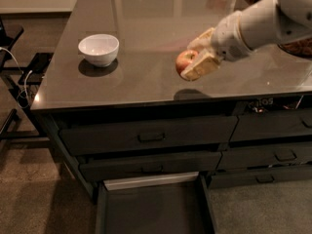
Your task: Place apple into bottom drawer
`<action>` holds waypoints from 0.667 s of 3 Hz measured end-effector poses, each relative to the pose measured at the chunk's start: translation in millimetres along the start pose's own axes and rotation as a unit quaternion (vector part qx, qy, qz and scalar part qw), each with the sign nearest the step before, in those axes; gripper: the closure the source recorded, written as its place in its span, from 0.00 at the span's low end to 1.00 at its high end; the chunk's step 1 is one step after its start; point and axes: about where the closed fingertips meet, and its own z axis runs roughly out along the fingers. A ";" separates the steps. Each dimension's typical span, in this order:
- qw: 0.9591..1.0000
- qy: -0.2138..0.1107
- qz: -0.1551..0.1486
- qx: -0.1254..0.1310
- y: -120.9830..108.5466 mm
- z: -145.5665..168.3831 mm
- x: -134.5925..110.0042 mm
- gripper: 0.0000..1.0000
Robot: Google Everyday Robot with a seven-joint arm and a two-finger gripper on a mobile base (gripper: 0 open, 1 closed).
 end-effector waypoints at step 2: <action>0.998 -0.037 0.054 0.020 88.2 -39.0 40.9 1.00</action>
Offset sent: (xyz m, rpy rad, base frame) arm -0.1516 -0.0488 -0.0683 0.2517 0.0608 -0.1725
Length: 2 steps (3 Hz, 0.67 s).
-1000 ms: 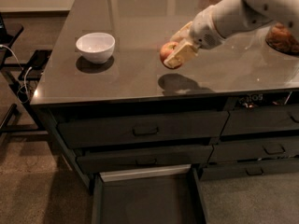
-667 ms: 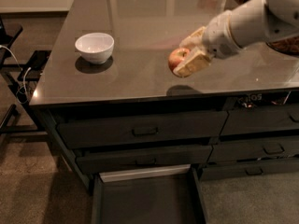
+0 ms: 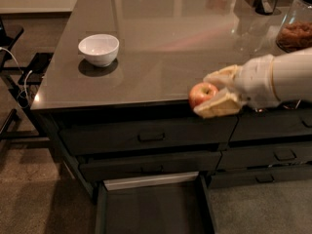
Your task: Place apple into bottom drawer
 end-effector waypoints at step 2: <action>0.998 -0.015 0.063 -0.001 46.7 1.2 40.5 1.00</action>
Offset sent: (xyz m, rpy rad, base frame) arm -0.0332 -0.0047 -0.0340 0.0741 0.0523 -0.0518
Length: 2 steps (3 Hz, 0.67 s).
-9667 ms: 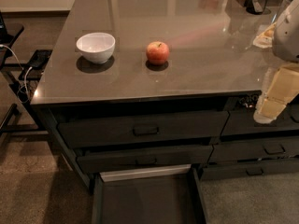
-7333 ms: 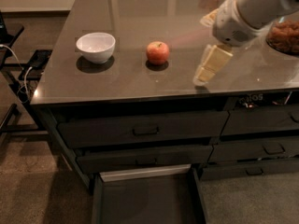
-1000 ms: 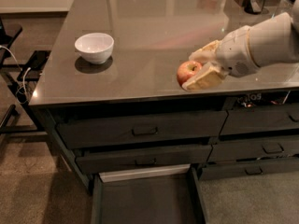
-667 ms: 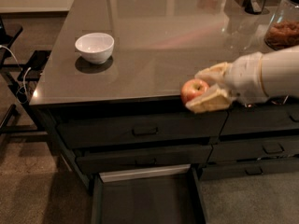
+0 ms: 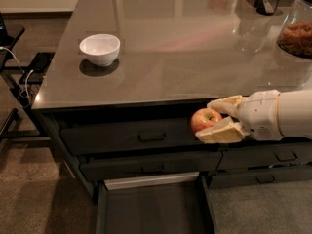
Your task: Place apple into bottom drawer
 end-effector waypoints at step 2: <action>1.000 0.022 0.011 0.002 42.0 46.2 44.2 1.00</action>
Offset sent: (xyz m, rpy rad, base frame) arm -0.0448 0.0435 -0.1582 -0.0451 0.0559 -0.0875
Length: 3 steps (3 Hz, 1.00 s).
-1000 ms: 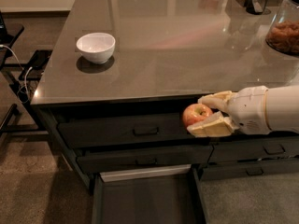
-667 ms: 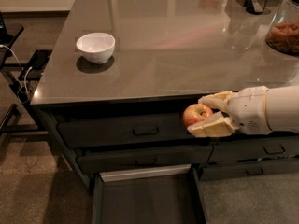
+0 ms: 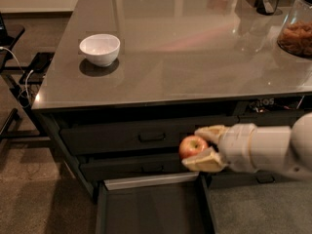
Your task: Place apple into bottom drawer
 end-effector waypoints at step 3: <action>0.999 0.006 -0.004 0.054 17.2 102.6 110.2 1.00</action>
Offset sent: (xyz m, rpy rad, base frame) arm 0.0059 0.0138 -0.1647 0.0044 -0.1154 -0.0816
